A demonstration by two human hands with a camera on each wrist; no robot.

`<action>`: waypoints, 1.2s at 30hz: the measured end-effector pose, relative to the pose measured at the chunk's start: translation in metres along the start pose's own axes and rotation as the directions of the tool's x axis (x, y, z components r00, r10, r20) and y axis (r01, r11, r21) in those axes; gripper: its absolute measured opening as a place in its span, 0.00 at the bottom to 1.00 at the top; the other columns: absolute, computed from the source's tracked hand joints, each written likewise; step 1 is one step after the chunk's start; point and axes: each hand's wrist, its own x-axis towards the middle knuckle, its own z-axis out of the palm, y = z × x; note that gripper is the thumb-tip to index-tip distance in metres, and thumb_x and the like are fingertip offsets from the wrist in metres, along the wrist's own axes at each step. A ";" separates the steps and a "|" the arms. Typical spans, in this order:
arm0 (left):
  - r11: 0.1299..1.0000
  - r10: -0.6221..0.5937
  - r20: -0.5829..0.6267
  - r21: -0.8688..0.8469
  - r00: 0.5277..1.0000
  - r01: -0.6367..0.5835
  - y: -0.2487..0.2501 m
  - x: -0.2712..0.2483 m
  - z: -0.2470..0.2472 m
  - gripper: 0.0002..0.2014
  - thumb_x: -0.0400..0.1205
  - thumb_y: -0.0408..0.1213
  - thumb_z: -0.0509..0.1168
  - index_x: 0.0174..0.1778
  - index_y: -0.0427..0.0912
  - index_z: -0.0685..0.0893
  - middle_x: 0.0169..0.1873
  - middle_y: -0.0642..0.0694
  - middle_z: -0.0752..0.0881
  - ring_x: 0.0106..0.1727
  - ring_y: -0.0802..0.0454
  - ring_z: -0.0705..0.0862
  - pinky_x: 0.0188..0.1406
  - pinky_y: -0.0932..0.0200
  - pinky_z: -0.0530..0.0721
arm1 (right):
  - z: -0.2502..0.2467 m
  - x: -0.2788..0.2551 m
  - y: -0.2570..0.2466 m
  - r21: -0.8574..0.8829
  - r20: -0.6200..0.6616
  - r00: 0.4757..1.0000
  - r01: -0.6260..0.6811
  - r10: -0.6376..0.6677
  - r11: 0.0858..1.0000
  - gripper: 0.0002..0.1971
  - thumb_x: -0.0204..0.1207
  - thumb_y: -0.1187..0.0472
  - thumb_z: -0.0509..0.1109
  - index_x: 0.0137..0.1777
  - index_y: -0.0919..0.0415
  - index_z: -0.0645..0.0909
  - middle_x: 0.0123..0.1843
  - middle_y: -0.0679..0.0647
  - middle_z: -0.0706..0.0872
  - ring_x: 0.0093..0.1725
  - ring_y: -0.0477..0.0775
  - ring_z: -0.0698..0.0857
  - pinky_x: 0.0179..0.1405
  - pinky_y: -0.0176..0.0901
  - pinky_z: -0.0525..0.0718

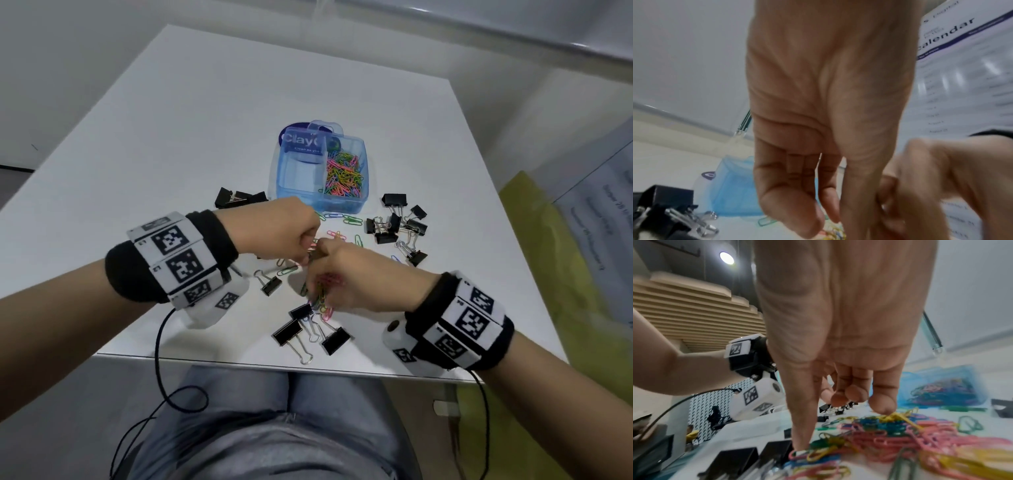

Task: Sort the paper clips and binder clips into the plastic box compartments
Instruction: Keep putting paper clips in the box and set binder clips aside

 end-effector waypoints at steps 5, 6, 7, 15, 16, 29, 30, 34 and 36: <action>0.998 -0.040 0.040 -0.050 0.998 0.042 -0.005 -0.003 -0.006 0.08 0.73 0.41 0.74 0.39 0.42 0.82 0.28 0.56 0.78 0.30 0.58 0.75 0.31 0.61 0.74 | 0.012 0.010 0.000 -0.034 0.031 0.999 0.044 -0.043 0.998 0.06 0.65 0.69 0.73 0.41 0.60 0.86 0.50 0.60 0.79 0.51 0.54 0.74 0.47 0.48 0.78; 0.998 -0.043 0.048 -0.046 0.998 0.045 -0.005 -0.003 -0.006 0.07 0.73 0.39 0.73 0.39 0.41 0.82 0.28 0.55 0.79 0.30 0.57 0.75 0.31 0.60 0.75 | 0.009 0.012 0.003 -0.036 -0.006 1.000 0.013 -0.013 0.999 0.06 0.66 0.68 0.73 0.40 0.58 0.88 0.51 0.60 0.79 0.51 0.54 0.76 0.49 0.50 0.80; 0.998 -0.044 0.059 -0.044 0.997 0.046 -0.004 -0.003 -0.005 0.06 0.73 0.38 0.72 0.38 0.41 0.82 0.27 0.55 0.79 0.30 0.57 0.75 0.32 0.59 0.75 | 0.005 0.013 0.006 -0.041 -0.042 0.999 -0.020 0.018 0.999 0.07 0.66 0.68 0.73 0.41 0.57 0.88 0.52 0.59 0.79 0.52 0.55 0.77 0.50 0.53 0.80; 0.995 -0.083 0.128 0.063 0.988 0.076 0.000 -0.004 -0.001 0.18 0.65 0.52 0.78 0.38 0.46 0.79 0.33 0.54 0.81 0.34 0.53 0.79 0.29 0.59 0.72 | -0.014 -0.001 0.031 -0.135 -0.141 0.956 -0.277 0.258 0.951 0.35 0.64 0.53 0.80 0.71 0.55 0.72 0.64 0.56 0.71 0.64 0.57 0.71 0.61 0.54 0.78; 0.989 -0.094 0.139 0.123 0.986 0.076 0.002 -0.004 0.001 0.21 0.64 0.54 0.78 0.41 0.44 0.80 0.35 0.51 0.83 0.36 0.50 0.80 0.28 0.59 0.71 | -0.013 -0.001 0.034 -0.143 -0.121 0.949 -0.306 0.291 0.941 0.41 0.61 0.50 0.81 0.73 0.55 0.68 0.67 0.57 0.69 0.66 0.58 0.69 0.63 0.54 0.77; 0.970 -0.156 -0.019 0.185 0.988 0.156 -0.007 0.009 -0.003 0.29 0.71 0.49 0.75 0.61 0.39 0.72 0.54 0.42 0.79 0.50 0.42 0.82 0.35 0.52 0.73 | -0.011 0.033 0.025 -0.176 -0.058 0.976 -0.219 0.212 0.960 0.17 0.72 0.63 0.73 0.61 0.61 0.79 0.53 0.59 0.74 0.52 0.64 0.81 0.53 0.55 0.79; 0.972 -0.145 -0.004 0.184 0.989 0.143 -0.008 0.009 -0.003 0.29 0.71 0.49 0.75 0.62 0.39 0.72 0.55 0.42 0.78 0.50 0.42 0.82 0.36 0.53 0.73 | -0.011 0.035 0.024 -0.192 -0.072 0.978 -0.208 0.198 0.959 0.13 0.74 0.65 0.70 0.58 0.64 0.80 0.52 0.60 0.76 0.52 0.65 0.81 0.51 0.55 0.79; 0.980 -0.090 0.075 0.186 0.993 0.075 -0.009 0.010 -0.001 0.32 0.71 0.47 0.75 0.68 0.43 0.73 0.57 0.44 0.77 0.52 0.45 0.81 0.38 0.55 0.73 | -0.009 0.038 0.030 -0.162 -0.188 0.963 -0.225 0.194 0.961 0.07 0.72 0.72 0.68 0.46 0.64 0.86 0.45 0.61 0.84 0.48 0.65 0.83 0.43 0.52 0.80; 0.984 -0.065 0.113 0.173 0.991 0.045 -0.007 0.011 0.000 0.30 0.71 0.45 0.75 0.67 0.42 0.75 0.57 0.44 0.76 0.46 0.48 0.78 0.37 0.56 0.72 | -0.012 0.035 0.035 -0.072 -0.210 0.950 -0.249 0.229 0.966 0.07 0.69 0.72 0.71 0.42 0.62 0.88 0.41 0.59 0.87 0.44 0.63 0.84 0.39 0.48 0.79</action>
